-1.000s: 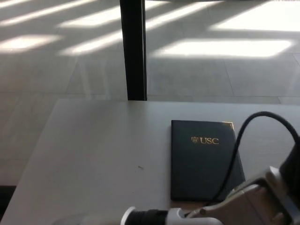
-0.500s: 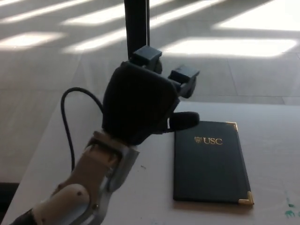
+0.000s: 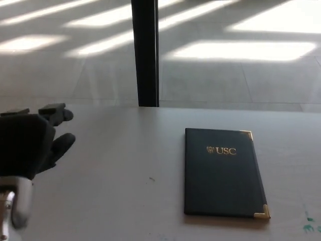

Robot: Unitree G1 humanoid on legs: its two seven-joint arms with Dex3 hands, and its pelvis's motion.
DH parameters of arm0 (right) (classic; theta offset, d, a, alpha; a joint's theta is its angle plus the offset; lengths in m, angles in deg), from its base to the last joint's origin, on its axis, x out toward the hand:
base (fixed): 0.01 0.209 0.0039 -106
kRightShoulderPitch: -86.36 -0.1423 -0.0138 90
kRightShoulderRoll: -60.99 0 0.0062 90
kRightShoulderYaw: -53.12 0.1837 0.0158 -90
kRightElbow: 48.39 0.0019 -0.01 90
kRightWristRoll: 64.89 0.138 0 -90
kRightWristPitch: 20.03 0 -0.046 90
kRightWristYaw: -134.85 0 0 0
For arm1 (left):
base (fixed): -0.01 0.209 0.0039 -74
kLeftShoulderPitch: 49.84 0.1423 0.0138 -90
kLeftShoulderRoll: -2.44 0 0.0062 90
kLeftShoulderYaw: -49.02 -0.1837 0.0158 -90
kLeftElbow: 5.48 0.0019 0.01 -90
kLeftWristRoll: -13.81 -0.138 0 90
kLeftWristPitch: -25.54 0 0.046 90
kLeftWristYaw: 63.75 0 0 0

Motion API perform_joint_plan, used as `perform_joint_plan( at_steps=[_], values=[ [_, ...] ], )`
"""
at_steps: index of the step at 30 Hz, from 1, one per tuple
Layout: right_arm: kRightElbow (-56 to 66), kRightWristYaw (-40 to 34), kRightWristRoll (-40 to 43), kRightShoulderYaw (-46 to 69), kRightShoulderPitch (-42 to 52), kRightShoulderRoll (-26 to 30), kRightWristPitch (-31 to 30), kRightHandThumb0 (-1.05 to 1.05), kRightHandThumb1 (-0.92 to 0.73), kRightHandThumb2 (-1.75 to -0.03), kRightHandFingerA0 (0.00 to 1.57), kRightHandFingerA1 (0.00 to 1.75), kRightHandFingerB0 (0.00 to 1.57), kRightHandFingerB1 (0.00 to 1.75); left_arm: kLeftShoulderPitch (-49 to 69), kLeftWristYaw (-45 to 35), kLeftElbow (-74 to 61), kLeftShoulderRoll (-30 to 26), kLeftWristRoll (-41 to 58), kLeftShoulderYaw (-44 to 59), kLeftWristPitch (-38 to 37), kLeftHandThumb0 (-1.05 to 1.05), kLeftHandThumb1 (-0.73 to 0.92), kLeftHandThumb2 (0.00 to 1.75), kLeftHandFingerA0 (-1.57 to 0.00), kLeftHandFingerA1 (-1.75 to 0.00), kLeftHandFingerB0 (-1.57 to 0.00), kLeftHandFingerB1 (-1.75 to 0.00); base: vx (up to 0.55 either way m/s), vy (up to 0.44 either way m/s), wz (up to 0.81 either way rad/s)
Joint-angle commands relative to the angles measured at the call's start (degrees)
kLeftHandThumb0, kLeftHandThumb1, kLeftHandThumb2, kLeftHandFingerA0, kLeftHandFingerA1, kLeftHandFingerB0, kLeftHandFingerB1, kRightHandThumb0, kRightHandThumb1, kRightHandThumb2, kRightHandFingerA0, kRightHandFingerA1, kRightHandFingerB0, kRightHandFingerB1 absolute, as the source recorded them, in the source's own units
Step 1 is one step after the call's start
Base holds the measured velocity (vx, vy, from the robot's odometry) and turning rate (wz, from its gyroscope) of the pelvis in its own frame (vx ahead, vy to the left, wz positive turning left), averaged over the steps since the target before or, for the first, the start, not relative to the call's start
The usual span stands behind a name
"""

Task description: The robot uses its left hand to push the cover of the diary kept in the middle of the desk to close it

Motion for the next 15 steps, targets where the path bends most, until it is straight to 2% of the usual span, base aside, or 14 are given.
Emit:
perform_joint_plan(
  at_steps=[1, 2, 4, 5, 6, 7, 9, 10, 11, 12, 13, 14, 15],
  values=[
    [6.48, -7.41, 0.53, 2.48, 2.69, -2.20, -1.62, -0.84, -0.72, -1.22, 0.79, 0.93, 0.81, 0.77, 11.85, 1.28, 25.78, 5.57, 35.33, 40.06, -4.46, -0.54, 0.82, 0.64, -0.84, -0.91, -0.76, -0.51, 0.00, 0.000, 0.00],
    [6.57, -7.67, 0.67, 2.62, 2.69, -2.38, -1.81, -0.91, -0.92, -0.70, 0.79, 0.95, 0.81, 0.72, 11.24, 2.98, 29.20, 6.05, 35.97, 41.39, -4.94, -0.49, 0.68, 1.04, -0.86, -0.77, -0.63, -0.64, 0.00, 0.000, 0.00],
    [6.64, -7.73, 0.78, 2.80, 2.83, -2.40, -1.82, -0.91, -0.92, -0.70, 0.79, 0.95, 0.81, 0.72, 10.74, 3.02, 29.98, 6.18, 35.76, 41.58, -5.34, -0.49, 0.68, 1.04, -0.86, -0.77, -0.63, -0.64, 0.00, 0.000, 0.00],
    [6.77, -8.74, 0.94, 3.29, 3.00, -2.51, -2.43, -0.87, -0.72, -1.20, 0.82, 0.92, 0.85, 0.75, 11.01, 2.84, 36.91, 6.92, 39.71, 45.93, -6.26, -0.44, 0.66, 1.05, -0.77, -0.71, -0.52, -0.59, 0.00, 0.000, 0.00],
    [6.83, -8.88, 0.95, 3.34, 3.02, -2.54, -2.52, -0.87, -0.72, -1.20, 0.82, 0.92, 0.85, 0.75, 10.96, 2.75, 37.88, 7.01, 40.06, 46.59, -6.54, -0.44, 0.66, 1.05, -0.77, -0.71, -0.52, -0.59, 0.00, 0.000, 0.00],
    [7.21, -8.76, 1.01, 3.46, 3.76, -2.66, -2.54, -0.95, -0.69, -1.03, 0.79, 0.90, 0.81, 0.73, 11.48, 2.82, 37.83, 7.99, 41.09, 48.55, -5.33, -0.53, 0.82, 0.64, -0.90, -0.86, -0.76, -0.50, 0.00, 0.000, 0.00],
    [8.05, -8.96, 1.01, 3.39, 4.09, -3.03, -2.76, -0.94, -0.70, -1.05, 0.79, 0.91, 0.80, 0.73, 11.87, 2.43, 38.53, 9.04, 43.10, 52.32, -1.05, -0.54, 0.85, 0.65, -0.97, -0.90, -0.78, -0.51, 0.00, 0.000, 0.00],
    [8.14, -9.37, 1.15, 3.51, 3.89, -3.16, -3.14, -0.93, -0.92, -0.71, 0.82, 0.92, 0.84, 0.72, 12.76, 1.58, 39.03, 9.45, 43.34, 53.19, 0.11, -0.54, 0.86, 0.66, -0.95, -1.18, -0.88, -0.63, 0.00, 0.000, 0.00],
    [7.46, -9.11, 1.16, 3.58, 3.99, -3.05, -2.82, -0.93, -0.92, -0.70, 0.81, 0.92, 0.84, 0.73, 13.56, 1.51, 40.91, 10.69, 46.04, 56.81, 1.49, -0.51, 0.82, 0.67, -0.88, -1.42, -0.87, -0.80, 0.00, 0.000, 0.00],
    [7.30, -8.85, 1.19, 3.71, 4.43, -2.93, -2.61, -0.93, -0.92, -0.70, 0.81, 0.92, 0.84, 0.73, 13.89, 1.52, 41.65, 11.27, 47.09, 58.26, 2.00, -0.51, 0.82, 0.67, -0.88, -1.42, -0.87, -0.80, 0.00, 0.000, 0.00],
    [7.86, -8.71, 1.28, 3.99, 5.41, -2.82, -2.76, -0.91, -0.92, -0.69, 0.80, 0.91, 0.84, 0.73, 14.18, 1.33, 42.37, 11.67, 47.26, 58.90, 2.07, -0.55, 0.78, 0.70, -0.90, -1.53, -0.84, -0.93, 0.00, 0.000, 0.00],
    [8.47, -8.27, 1.53, 4.19, 6.19, -2.76, -2.93, -0.83, -0.73, -1.22, 0.77, 0.90, 0.80, 0.77, 14.37, 1.46, 44.00, 12.14, 48.66, 60.97, 3.24, -0.50, 0.82, 0.65, -0.86, -1.29, -0.72, -0.61, 0.00, 0.000, 0.00],
    [9.64, -7.96, 1.85, 4.32, 6.92, -2.92, -3.18, -0.91, -0.92, -0.71, 0.77, 0.91, 0.80, 0.74, 14.29, 1.94, 45.66, 12.50, 49.93, 63.12, 4.28, -0.51, 0.81, 0.64, -0.83, -1.23, -0.71, -0.56, 0.00, 0.000, 0.00]
  ],
)
